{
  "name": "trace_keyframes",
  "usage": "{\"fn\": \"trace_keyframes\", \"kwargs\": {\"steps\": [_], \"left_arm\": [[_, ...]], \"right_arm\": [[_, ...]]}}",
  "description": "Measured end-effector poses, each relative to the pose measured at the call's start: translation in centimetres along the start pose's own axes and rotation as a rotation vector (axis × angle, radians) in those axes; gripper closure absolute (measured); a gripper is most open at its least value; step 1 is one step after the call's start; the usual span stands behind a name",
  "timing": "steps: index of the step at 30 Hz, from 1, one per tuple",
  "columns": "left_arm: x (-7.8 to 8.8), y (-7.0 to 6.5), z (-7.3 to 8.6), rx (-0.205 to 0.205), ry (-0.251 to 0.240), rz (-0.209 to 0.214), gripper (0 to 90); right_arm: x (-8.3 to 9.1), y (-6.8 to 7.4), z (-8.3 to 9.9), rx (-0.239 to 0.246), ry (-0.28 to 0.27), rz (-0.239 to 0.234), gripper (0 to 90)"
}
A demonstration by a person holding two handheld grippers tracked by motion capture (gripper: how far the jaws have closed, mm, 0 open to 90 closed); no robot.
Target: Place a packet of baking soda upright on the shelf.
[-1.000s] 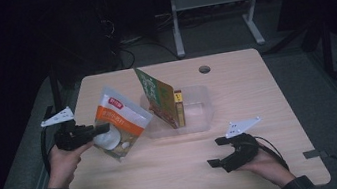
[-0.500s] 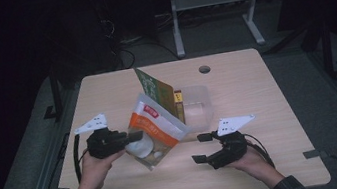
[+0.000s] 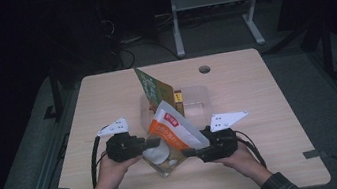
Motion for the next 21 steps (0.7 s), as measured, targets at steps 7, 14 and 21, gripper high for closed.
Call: {"fn": "trace_keyframes", "kwargs": {"steps": [7,14,21], "left_arm": [[-0.2,-0.2,0.0,0.008,-0.006,0.01,88.7],[-0.7,-0.5,0.1,-0.011,0.007,-0.001,88.7],[-1.8,-1.3,0.4,-0.045,0.024,0.014,88.6]], "right_arm": [[-0.4,-0.2,-0.2,-0.022,-0.001,-0.014,76.6],[-0.2,-0.6,-0.1,-0.083,0.01,-0.051,89.8],[-0.4,0.1,-0.5,-0.034,0.024,-0.121,90.0]]}}
Point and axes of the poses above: each handheld gripper's, and its own axes: x roughly backward along the jaws, z roughly out of its underside, y roughly to its left, the point moved 1 cm from there along -x, roughly forward along the jaws, and after that the axes turned 11 degrees about -z, right-handed, at the moved point
